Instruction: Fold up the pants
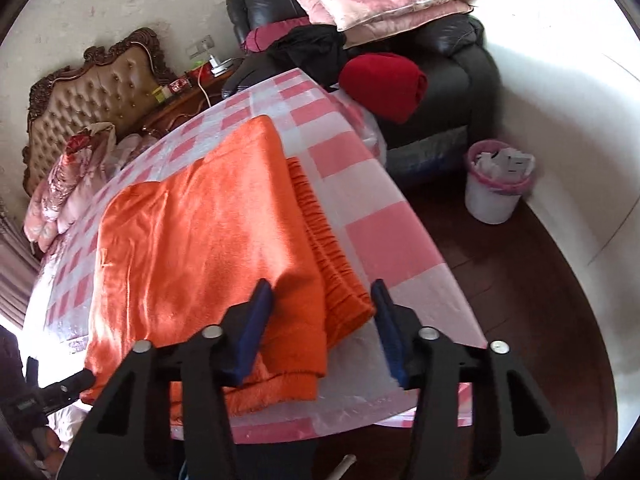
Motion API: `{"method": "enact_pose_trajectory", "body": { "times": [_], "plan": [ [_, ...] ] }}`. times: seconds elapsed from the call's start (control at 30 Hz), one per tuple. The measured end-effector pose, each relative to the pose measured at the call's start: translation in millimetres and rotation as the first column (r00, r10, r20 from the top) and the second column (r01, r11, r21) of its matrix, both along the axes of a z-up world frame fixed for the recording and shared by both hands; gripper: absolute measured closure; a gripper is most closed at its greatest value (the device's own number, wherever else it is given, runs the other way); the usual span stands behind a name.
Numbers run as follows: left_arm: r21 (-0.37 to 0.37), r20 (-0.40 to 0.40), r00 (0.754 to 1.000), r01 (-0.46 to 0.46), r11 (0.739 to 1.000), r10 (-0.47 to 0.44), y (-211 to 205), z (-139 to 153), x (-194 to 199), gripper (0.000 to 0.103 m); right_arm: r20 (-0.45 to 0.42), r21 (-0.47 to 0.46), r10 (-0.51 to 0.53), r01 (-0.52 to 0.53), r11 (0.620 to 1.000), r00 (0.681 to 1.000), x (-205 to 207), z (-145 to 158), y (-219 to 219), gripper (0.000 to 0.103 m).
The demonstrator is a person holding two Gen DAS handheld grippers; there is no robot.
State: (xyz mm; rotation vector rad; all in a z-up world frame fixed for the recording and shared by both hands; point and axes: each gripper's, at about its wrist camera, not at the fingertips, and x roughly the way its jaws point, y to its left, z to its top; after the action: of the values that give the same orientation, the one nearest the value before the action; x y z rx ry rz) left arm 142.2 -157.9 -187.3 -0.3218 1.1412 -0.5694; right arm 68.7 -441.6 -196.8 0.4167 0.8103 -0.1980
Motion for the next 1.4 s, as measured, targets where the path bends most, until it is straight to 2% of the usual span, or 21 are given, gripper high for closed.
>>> {"method": "enact_pose_trajectory", "body": {
  "times": [0.1, 0.17, 0.27, 0.33, 0.4, 0.43, 0.47, 0.53, 0.6, 0.67, 0.7, 0.77, 0.83, 0.93, 1.03, 1.07, 1.2, 1.3, 1.4],
  "plan": [
    [0.015, 0.040, 0.999, 0.011, 1.000, -0.012, -1.8, 5.2, 8.0, 0.090, 0.009, 0.005, 0.008, -0.008, 1.000, 1.000, 6.4, -0.6, 0.2, 0.057],
    [0.017, 0.055, 0.998, 0.003, 1.000, -0.004, 2.8, 6.7, 12.2, 0.090, 0.013, 0.010, 0.017, -0.017, 1.000, 1.000, 12.1, -0.3, 1.6, 0.059],
    [0.006, 0.030, 0.999, 0.025, 1.000, -0.025, 8.4, 4.3, 13.9, 0.090, 0.012, 0.010, 0.013, -0.013, 1.000, 1.000, 13.4, 0.3, 3.2, 0.060],
    [0.016, 0.043, 0.999, 0.033, 0.999, -0.033, 8.1, 4.8, 6.9, 0.088, 0.003, -0.036, 0.010, -0.010, 0.999, 1.000, 8.1, 2.4, 8.2, 0.059],
    [0.026, 0.044, 0.999, 0.028, 0.999, -0.030, 10.7, 3.5, -2.0, 0.078, -0.016, -0.104, 0.000, -0.002, 0.995, 1.000, 3.6, 5.9, 12.8, 0.057],
    [0.034, 0.046, 0.999, 0.020, 0.999, -0.022, 12.5, 3.7, -5.4, 0.075, -0.021, -0.120, -0.003, 0.000, 0.993, 1.000, 2.3, 7.0, 13.7, 0.047],
    [0.040, 0.059, 0.998, 0.013, 0.999, -0.015, 14.1, 6.8, -10.9, 0.069, -0.028, -0.155, -0.017, 0.012, 0.988, 0.999, -0.3, 11.2, 15.9, 0.041],
    [0.060, 0.109, 0.994, 0.006, 0.998, -0.013, 13.6, 18.4, -20.5, 0.063, -0.015, -0.200, -0.027, 0.023, 0.980, 1.000, -5.8, 20.9, 19.1, 0.038],
    [0.118, 0.202, 0.979, -0.010, 0.993, -0.015, 6.8, 36.2, -30.9, 0.058, 0.006, -0.234, -0.033, 0.033, 0.972, 0.999, -14.3, 36.2, 25.9, 0.038],
    [0.205, 0.323, 0.946, -0.057, 0.977, -0.012, -1.0, 57.9, -44.8, 0.057, 0.015, -0.266, -0.038, 0.041, 0.963, 0.999, -23.2, 52.3, 38.9, 0.035],
    [0.236, 0.387, 0.922, -0.073, 0.969, -0.025, -4.3, 70.0, -54.1, 0.052, 0.025, -0.286, -0.028, 0.034, 0.958, 0.999, -29.6, 61.9, 47.9, 0.031],
    [0.262, 0.453, 0.891, -0.101, 0.960, -0.030, -6.5, 88.7, -68.5, 0.043, 0.044, -0.316, -0.027, 0.040, 0.948, 0.999, -43.6, 77.6, 63.7, 0.026],
    [0.262, 0.466, 0.884, -0.107, 0.959, -0.029, -8.4, 105.0, -79.6, 0.031, 0.048, -0.314, -0.019, 0.033, 0.949, 0.999, -54.0, 87.6, 73.4, 0.026],
    [0.259, 0.484, 0.875, -0.107, 0.960, -0.033, -10.2, 122.0, -95.6, 0.027, 0.058, -0.314, -0.029, 0.046, 0.948, 0.998, -71.8, 102.2, 86.0, 0.025],
    [0.275, 0.509, 0.860, -0.148, 0.950, -0.014, -13.1, 133.8, -107.2, 0.012, 0.069, -0.321, -0.037, 0.057, 0.945, 0.997, -89.7, 111.6, 97.3, 0.020],
    [0.275, 0.514, 0.858, -0.157, 0.948, -0.007, -14.0, 135.5, -110.8, 0.011, 0.069, -0.329, -0.047, 0.067, 0.942, 0.997, -95.2, 114.5, 100.0, 0.019],
    [0.291, 0.480, 0.877, -0.148, 0.945, -0.010, -22.2, 134.3, -115.4, 0.007, 0.075, -0.326, -0.058, 0.079, 0.942, 0.996, -105.8, 121.4, 101.1, 0.017],
    [0.285, 0.476, 0.880, -0.138, 0.949, -0.015, -27.0, 134.6, -118.7, 0.002, 0.072, -0.337, -0.067, 0.088, 0.937, 0.995, -108.7, 122.9, 99.4, 0.017],
    [0.270, 0.472, 0.882, -0.144, 0.952, -0.001, -27.0, 133.6, -117.6, 0.002, 0.073, -0.341, -0.068, 0.089, 0.936, 0.995, -109.2, 122.8, 100.2, 0.017]
  ]
}}
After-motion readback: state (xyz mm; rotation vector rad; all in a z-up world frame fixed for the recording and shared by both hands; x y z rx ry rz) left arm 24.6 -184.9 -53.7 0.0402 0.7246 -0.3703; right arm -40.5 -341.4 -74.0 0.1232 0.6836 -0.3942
